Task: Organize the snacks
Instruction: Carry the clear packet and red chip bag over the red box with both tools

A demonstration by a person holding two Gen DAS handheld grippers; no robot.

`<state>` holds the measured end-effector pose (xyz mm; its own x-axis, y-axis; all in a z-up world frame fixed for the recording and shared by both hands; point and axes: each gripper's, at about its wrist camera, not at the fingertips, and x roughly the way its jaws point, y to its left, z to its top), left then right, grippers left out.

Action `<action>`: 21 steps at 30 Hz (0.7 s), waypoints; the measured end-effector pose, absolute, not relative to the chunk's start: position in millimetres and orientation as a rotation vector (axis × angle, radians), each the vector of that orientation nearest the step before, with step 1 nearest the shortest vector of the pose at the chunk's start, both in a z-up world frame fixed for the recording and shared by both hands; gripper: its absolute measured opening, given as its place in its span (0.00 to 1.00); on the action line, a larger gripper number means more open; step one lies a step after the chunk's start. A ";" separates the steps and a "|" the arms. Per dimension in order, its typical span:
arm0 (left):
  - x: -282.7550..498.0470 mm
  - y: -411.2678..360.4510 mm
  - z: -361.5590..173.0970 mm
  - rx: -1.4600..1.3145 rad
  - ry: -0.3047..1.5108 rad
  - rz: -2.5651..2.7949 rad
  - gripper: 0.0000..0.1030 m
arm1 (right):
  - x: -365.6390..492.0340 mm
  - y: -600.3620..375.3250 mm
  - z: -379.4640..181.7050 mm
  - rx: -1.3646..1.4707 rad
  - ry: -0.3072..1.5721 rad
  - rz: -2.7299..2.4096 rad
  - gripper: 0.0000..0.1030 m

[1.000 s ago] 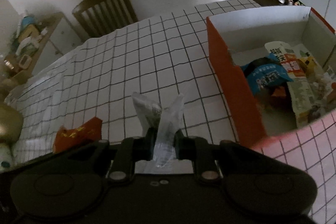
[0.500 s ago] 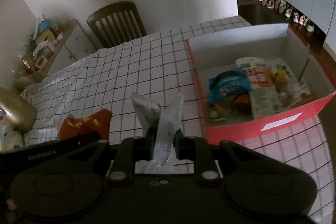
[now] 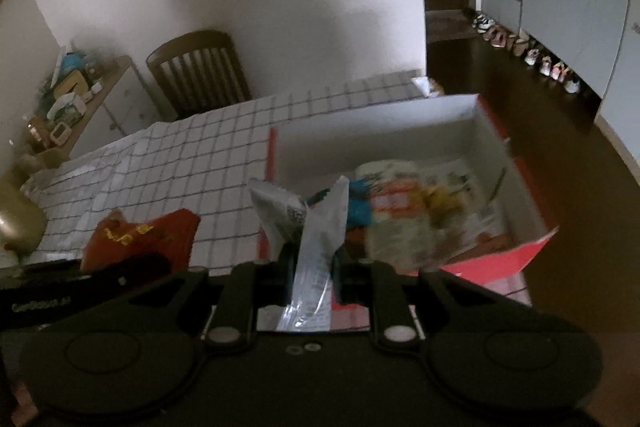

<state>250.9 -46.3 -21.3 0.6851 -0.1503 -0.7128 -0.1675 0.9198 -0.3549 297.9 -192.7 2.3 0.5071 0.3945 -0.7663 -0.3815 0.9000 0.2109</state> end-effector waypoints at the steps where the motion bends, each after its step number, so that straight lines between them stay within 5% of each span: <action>1: 254.4 -53.4 -20.0 -0.410 0.819 0.008 0.61 | 302.1 -199.5 4.0 0.013 0.920 0.463 0.15; 21: 362.1 -140.5 -40.8 -0.330 0.874 0.014 0.61 | 405.2 -267.3 -3.7 -0.078 0.867 0.380 0.16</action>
